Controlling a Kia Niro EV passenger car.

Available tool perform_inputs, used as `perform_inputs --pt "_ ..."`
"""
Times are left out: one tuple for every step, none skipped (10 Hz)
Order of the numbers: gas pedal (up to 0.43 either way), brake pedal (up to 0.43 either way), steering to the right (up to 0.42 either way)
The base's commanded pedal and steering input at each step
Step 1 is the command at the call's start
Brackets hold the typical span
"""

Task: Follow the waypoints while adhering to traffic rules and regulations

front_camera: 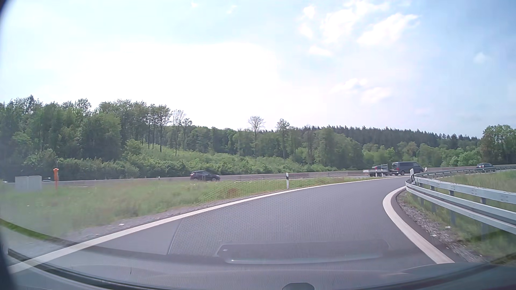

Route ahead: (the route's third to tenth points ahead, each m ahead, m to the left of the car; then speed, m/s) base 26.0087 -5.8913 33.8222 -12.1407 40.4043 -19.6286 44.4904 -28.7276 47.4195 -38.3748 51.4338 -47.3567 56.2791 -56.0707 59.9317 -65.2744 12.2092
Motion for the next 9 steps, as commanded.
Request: perform_inputs --pt "0.13 0.0 0.108" --pt "0.13 0.0 0.109" --pt "0.138 0.0 0.109" --pt "0.15 0.0 0.109" --pt "0.189 0.0 0.109" --pt "0.189 0.0 0.108" --pt "0.209 0.0 0.106" --pt "0.228 0.0 0.105" --pt "0.228 0.0 0.104"
